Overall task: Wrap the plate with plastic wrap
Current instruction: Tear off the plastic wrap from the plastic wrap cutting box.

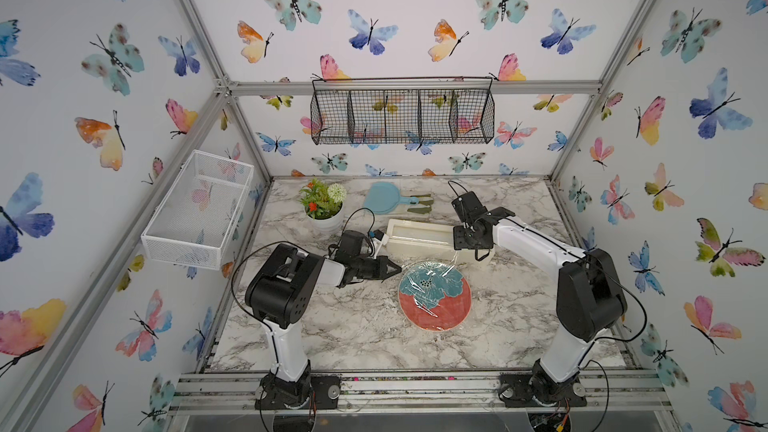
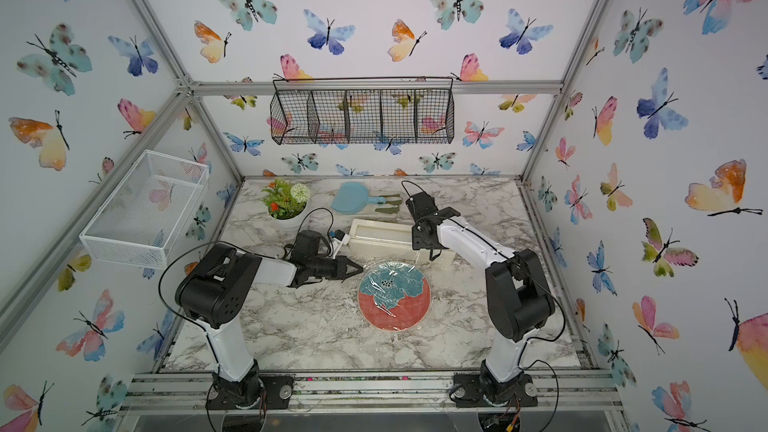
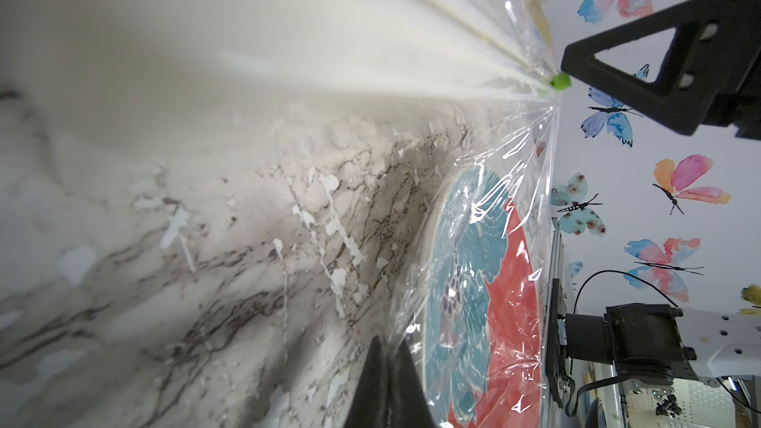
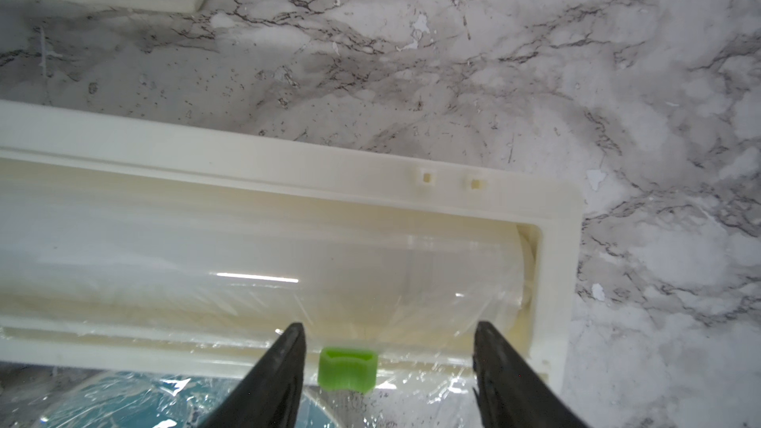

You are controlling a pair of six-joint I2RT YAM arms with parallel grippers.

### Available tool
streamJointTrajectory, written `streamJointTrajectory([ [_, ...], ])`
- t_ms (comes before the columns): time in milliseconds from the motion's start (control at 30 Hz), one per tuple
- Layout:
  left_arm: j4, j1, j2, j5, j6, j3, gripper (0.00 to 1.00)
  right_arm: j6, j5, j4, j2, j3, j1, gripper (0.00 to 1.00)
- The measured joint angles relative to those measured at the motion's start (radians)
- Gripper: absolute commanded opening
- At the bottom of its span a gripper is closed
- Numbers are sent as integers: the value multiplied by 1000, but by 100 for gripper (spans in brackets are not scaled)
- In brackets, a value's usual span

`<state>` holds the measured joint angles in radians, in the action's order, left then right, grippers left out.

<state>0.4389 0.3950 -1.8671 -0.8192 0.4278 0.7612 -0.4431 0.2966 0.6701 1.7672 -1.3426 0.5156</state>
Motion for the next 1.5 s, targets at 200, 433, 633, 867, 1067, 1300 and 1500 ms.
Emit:
streamJointTrajectory([
  [200,-13,0,0,11,-2,0,5,0,11,0,0,11,1,64],
  [433,-20,0,0,13,-2,0,3,-2,16,-6,0,24,2,63],
  [633,-33,0,0,15,-3,0,2,-23,23,-62,-24,84,3,66],
  [867,-47,0,0,22,-13,0,1,-51,31,-109,-64,142,-9,74],
  [1067,-47,0,0,29,-17,0,0,-53,14,-137,-113,205,-53,74],
  [1300,-48,3,0,31,-20,10,53,-37,-10,-155,-153,250,-93,74],
  [1500,-117,2,68,64,-27,53,64,-23,-29,-161,-153,248,-100,74],
])
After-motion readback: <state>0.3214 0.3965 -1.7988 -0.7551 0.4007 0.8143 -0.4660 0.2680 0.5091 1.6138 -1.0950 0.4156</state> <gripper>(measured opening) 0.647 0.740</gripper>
